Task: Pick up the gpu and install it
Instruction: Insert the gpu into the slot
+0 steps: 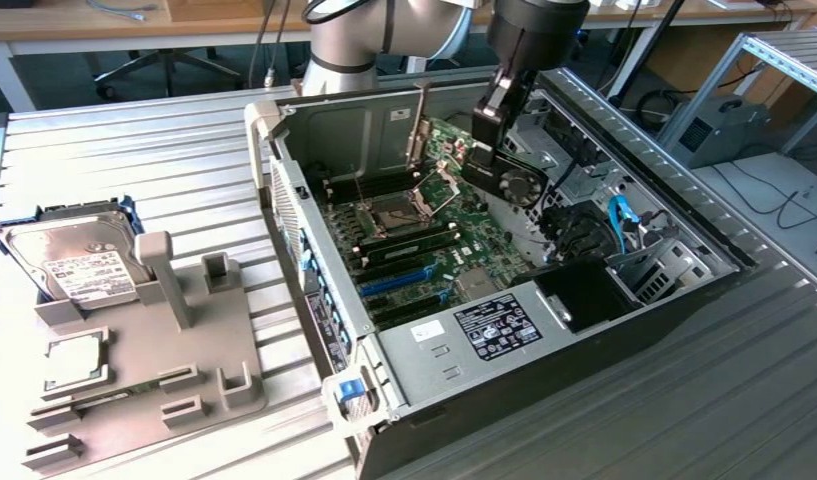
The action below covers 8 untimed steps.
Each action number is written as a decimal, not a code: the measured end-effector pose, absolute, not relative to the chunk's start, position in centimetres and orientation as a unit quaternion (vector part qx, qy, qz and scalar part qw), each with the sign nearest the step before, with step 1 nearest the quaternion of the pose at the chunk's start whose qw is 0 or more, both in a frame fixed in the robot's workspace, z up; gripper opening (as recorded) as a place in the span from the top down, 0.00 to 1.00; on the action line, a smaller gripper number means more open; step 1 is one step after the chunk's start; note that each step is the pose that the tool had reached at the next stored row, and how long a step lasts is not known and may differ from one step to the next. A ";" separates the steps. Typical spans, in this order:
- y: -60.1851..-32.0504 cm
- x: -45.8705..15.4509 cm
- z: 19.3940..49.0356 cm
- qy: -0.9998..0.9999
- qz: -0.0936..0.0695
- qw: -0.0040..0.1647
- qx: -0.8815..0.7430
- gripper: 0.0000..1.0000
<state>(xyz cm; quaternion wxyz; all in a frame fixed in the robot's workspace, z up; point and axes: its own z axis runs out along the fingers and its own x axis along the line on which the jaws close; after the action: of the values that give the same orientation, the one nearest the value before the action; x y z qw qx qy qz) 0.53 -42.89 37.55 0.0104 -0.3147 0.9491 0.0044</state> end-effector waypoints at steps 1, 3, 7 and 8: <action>-42.9 0.5 37.5 0.948 0.004 0.010 -0.317 0.74; -42.9 0.5 37.5 0.947 0.004 0.010 -0.322 0.74; -42.9 0.5 37.5 0.943 0.005 0.010 -0.331 0.74; -42.9 0.5 37.5 0.943 0.005 0.010 -0.334 0.74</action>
<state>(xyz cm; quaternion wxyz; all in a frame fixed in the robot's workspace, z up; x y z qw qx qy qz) 0.52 -42.89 37.51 0.0103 -0.3336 0.9426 0.0046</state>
